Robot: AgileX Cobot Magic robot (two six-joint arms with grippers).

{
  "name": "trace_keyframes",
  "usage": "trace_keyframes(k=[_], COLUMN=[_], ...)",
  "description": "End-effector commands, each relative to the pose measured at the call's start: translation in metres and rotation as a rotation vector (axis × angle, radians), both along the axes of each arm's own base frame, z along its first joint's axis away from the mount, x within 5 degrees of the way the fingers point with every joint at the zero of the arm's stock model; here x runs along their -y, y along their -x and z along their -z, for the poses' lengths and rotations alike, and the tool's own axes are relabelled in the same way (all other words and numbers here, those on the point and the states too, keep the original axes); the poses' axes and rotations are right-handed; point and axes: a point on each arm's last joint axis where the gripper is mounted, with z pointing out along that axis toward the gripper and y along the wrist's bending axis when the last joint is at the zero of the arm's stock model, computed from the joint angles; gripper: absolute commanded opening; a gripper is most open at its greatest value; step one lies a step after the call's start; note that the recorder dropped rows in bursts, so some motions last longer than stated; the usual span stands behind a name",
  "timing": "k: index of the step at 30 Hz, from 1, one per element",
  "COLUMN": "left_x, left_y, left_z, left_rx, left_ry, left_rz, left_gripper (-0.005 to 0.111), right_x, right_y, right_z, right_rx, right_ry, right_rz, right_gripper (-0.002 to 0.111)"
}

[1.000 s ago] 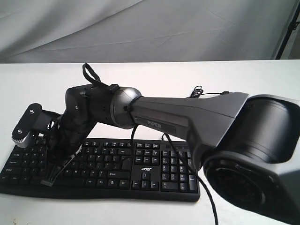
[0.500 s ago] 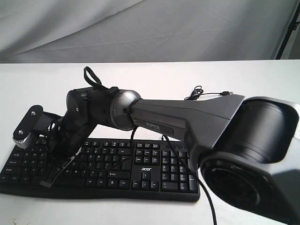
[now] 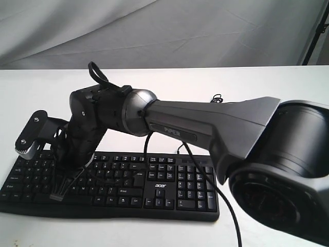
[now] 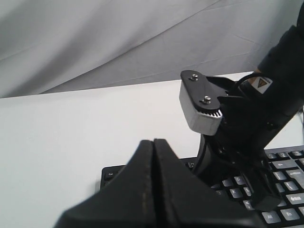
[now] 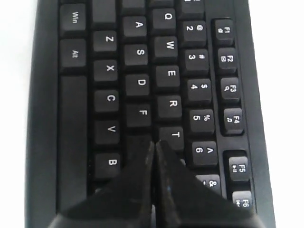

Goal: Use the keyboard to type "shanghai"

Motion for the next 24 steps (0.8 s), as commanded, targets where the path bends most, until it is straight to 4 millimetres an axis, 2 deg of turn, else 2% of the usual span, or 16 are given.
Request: trace_keyframes(k=[1,24], left_x=[0.0002,0.0002], left_y=[0.0001,0.0001], left_z=[0.0008,0.0008], left_rx=[0.004,0.004], left_ry=[0.000,0.000], left_rz=[0.004,0.004], left_gripper=[0.000,0.000], right_x=[0.0024,0.0044], right_y=[-0.0014,-0.0001], right_z=[-0.0048,0.0015], right_rx=[-0.002,-0.014], right_ry=[0.001,0.015], right_rz=[0.006,0.013], right_gripper=[0.000,0.000])
